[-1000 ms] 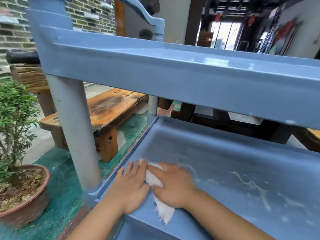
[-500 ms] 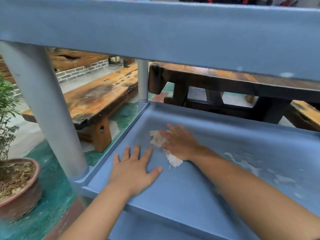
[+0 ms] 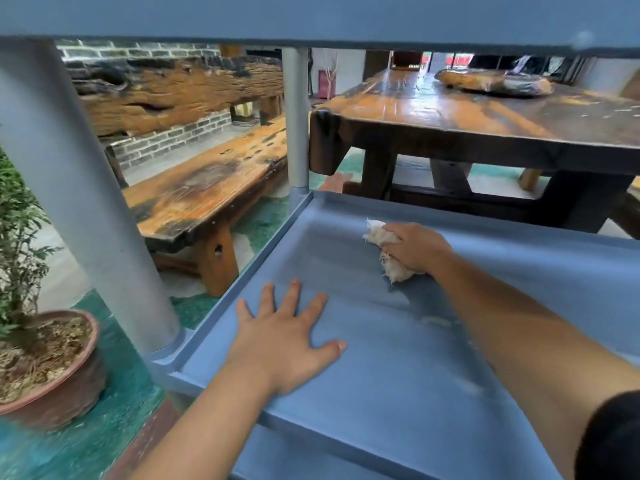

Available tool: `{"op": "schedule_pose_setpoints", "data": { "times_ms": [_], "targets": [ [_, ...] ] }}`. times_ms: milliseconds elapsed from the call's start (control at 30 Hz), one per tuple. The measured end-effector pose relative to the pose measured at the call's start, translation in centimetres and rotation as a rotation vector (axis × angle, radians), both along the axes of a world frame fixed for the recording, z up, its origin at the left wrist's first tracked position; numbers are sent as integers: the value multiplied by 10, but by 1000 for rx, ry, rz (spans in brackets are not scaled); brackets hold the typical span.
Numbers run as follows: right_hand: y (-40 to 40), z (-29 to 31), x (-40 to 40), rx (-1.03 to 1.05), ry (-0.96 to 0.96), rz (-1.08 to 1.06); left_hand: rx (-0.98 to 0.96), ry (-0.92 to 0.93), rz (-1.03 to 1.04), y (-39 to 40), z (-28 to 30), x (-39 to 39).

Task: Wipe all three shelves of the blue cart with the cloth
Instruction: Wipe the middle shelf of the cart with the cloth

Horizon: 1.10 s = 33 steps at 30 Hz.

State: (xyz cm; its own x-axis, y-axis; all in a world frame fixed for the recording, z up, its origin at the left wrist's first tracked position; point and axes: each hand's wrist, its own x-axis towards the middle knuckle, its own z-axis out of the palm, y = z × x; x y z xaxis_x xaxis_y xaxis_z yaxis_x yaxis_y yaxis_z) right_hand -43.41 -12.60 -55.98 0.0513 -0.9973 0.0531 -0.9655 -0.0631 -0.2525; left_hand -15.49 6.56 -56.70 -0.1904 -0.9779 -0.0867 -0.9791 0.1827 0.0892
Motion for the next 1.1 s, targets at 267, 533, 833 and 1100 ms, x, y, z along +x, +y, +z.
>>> {"op": "schedule_pose_setpoints", "data": {
  "times_ms": [267, 533, 833, 1100],
  "targets": [
    [114, 11, 35, 43, -64, 215, 30, 9, 4, 2, 7, -2],
    [239, 9, 53, 22, 29, 343, 32, 58, 143, 1, 22, -43],
    [161, 4, 31, -69, 109, 285, -67, 94, 25, 1, 9, -50],
    [61, -3, -29, -117, -1, 24, -1, -1, -250, -2, 4, -46]
  ]
}}
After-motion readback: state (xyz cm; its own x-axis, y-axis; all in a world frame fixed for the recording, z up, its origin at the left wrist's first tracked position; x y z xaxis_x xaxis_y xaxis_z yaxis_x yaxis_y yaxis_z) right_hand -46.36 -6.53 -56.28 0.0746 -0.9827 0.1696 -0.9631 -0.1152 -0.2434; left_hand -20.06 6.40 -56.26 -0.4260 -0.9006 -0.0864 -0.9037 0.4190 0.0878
